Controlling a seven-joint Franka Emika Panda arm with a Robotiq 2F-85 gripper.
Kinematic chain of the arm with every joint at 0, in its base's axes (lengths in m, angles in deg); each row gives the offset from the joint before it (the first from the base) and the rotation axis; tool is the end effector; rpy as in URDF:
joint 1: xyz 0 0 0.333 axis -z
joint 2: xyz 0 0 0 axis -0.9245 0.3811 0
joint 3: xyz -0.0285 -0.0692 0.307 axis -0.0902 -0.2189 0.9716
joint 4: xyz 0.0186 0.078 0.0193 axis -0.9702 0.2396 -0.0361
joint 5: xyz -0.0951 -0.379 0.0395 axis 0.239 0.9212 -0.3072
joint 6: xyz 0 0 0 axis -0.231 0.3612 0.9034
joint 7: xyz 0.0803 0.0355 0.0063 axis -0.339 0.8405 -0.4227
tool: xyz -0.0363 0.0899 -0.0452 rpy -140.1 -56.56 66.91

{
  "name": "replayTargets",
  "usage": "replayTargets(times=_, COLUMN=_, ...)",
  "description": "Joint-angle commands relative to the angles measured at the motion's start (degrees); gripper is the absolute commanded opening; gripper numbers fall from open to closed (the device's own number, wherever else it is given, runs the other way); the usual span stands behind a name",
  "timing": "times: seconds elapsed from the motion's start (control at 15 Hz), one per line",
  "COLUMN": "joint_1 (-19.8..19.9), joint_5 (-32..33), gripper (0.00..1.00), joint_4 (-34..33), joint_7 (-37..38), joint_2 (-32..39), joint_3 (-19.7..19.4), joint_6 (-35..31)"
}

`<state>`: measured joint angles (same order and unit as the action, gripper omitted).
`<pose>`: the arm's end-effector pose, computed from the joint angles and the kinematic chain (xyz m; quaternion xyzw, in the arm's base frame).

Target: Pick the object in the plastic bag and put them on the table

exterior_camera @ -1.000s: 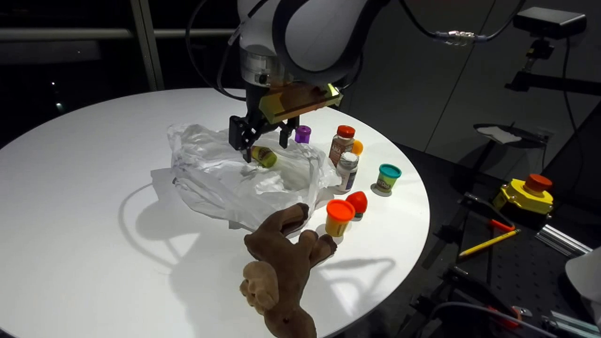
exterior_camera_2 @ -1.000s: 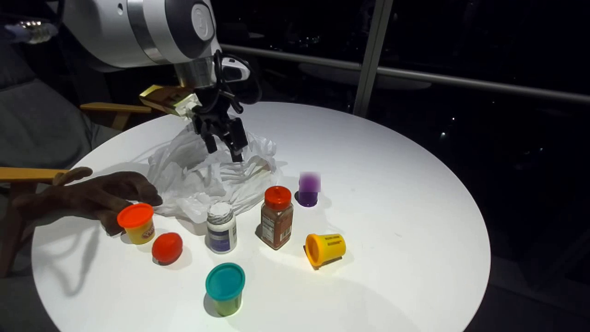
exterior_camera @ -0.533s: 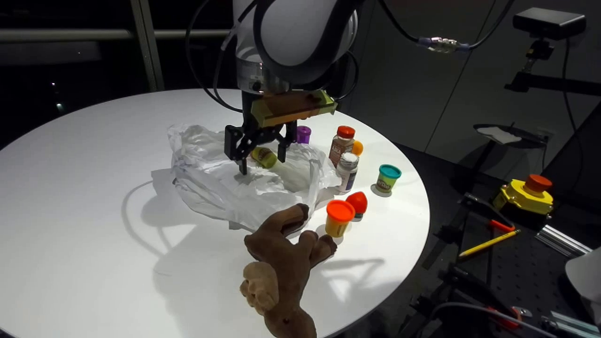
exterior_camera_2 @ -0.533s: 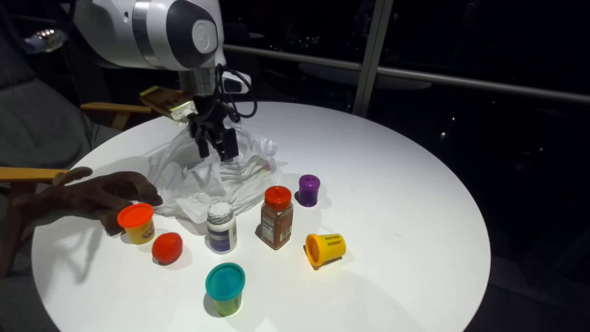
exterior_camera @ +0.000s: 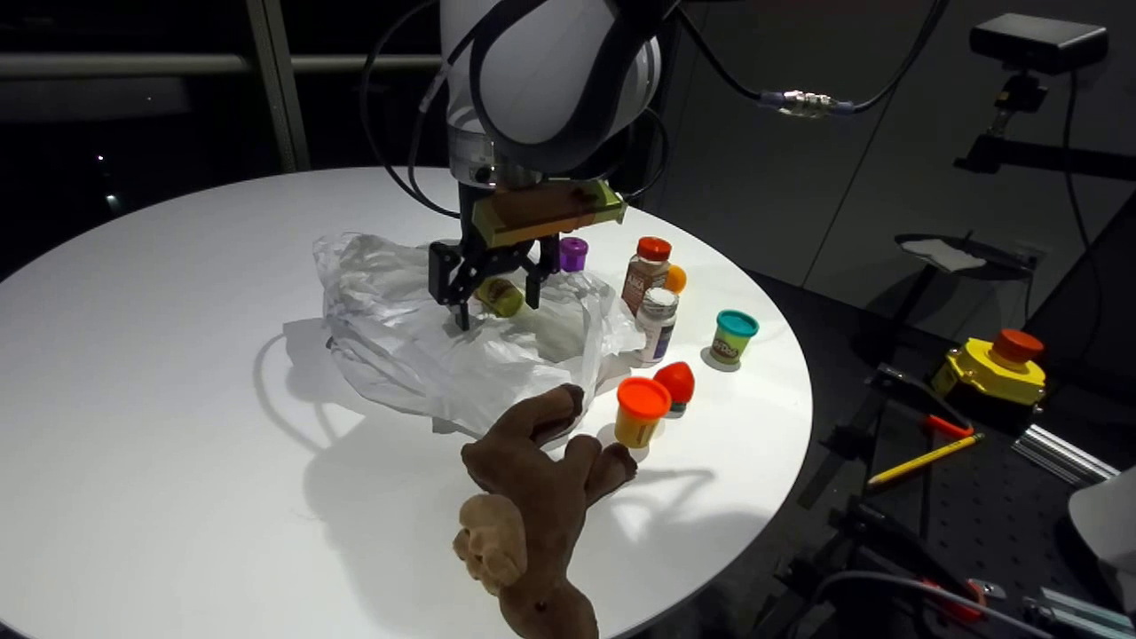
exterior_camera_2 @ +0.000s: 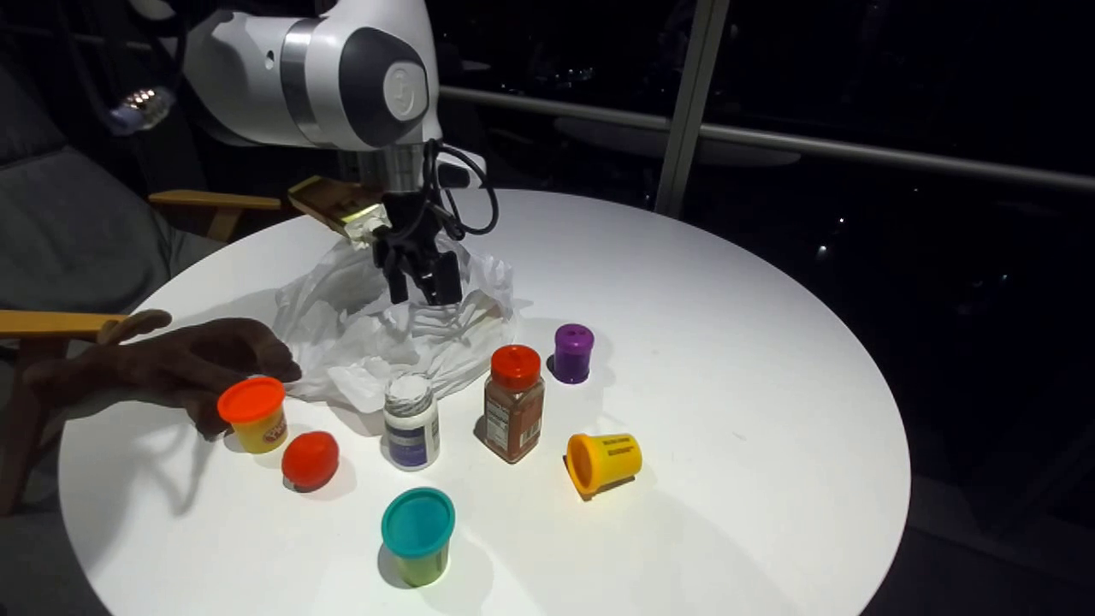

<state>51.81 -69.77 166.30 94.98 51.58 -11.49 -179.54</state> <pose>0.6141 0.1444 0.1538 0.9903 -0.1346 0.0079 0.0344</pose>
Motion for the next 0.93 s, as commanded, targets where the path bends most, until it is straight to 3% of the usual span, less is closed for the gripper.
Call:
replayTargets(times=0.0, joint_1=-2.0, joint_5=1.0, gripper=1.0, joint_4=-3.7, joint_7=1.6, joint_2=1.7, joint_3=-2.4, joint_6=3.1)
replayTargets(times=0.87, joint_1=-3.5, joint_5=3.7, gripper=1.0, joint_4=-10.7, joint_7=3.3, joint_2=5.5, joint_3=-5.2, joint_6=6.0)
